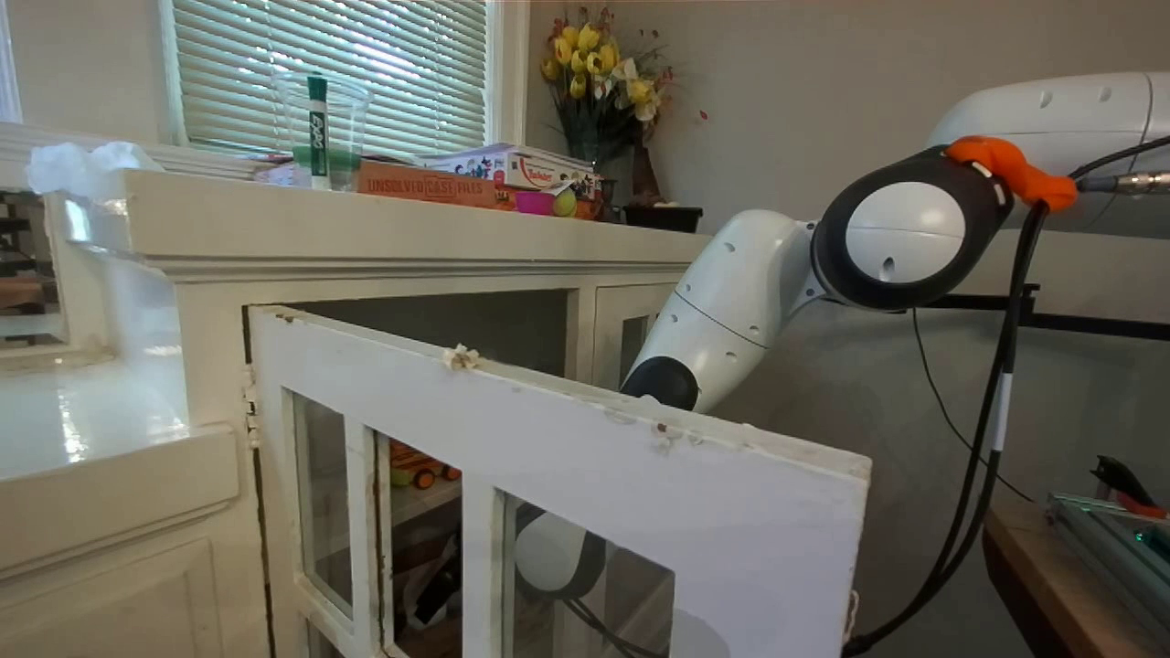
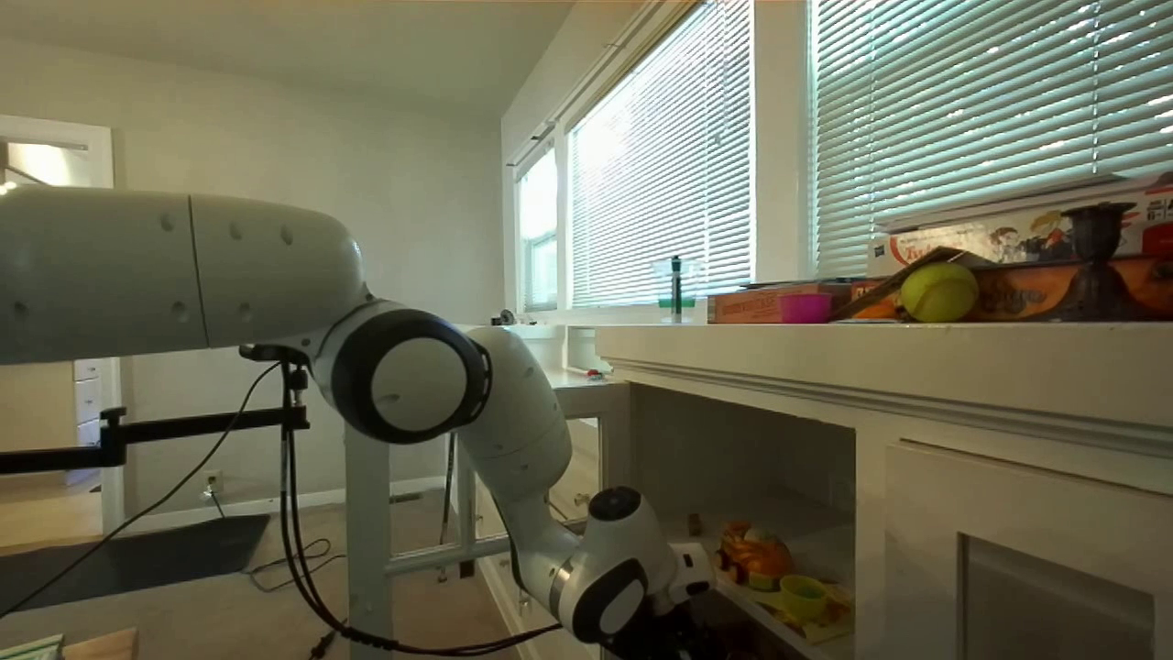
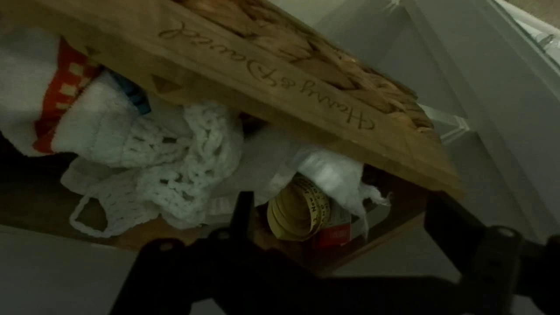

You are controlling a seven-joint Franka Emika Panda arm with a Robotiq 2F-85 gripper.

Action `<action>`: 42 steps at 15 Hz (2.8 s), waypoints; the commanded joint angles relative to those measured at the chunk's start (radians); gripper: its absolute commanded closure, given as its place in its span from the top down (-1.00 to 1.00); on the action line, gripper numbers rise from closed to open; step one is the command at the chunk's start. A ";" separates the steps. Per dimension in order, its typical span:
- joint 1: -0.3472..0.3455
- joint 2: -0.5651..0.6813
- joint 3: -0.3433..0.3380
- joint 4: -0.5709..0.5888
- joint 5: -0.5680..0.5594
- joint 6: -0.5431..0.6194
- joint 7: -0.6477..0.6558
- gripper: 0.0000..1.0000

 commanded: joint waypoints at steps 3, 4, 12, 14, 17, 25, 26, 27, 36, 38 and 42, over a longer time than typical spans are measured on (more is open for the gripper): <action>0.002 0.014 -0.009 0.021 -0.027 0.009 -0.004 0.18; 0.002 0.014 -0.011 0.022 -0.026 0.009 -0.003 0.02; 0.004 0.014 -0.019 0.020 -0.026 0.010 -0.002 -0.99; 0.004 0.014 -0.020 0.019 -0.026 0.010 -0.001 -1.00; 0.011 0.014 -0.030 0.019 -0.021 0.011 0.005 -1.00; 0.111 0.004 -0.112 -0.030 -0.025 0.145 0.010 -1.00; 0.116 0.005 -0.113 -0.032 -0.025 0.152 0.009 -1.00; 0.120 0.005 -0.113 -0.033 -0.027 0.159 0.008 -1.00; 0.096 0.004 -0.093 -0.019 -0.031 0.139 0.009 0.51; 0.085 0.004 -0.088 -0.018 -0.034 0.133 0.008 0.80; 0.066 0.004 -0.088 -0.013 -0.031 0.121 0.010 1.00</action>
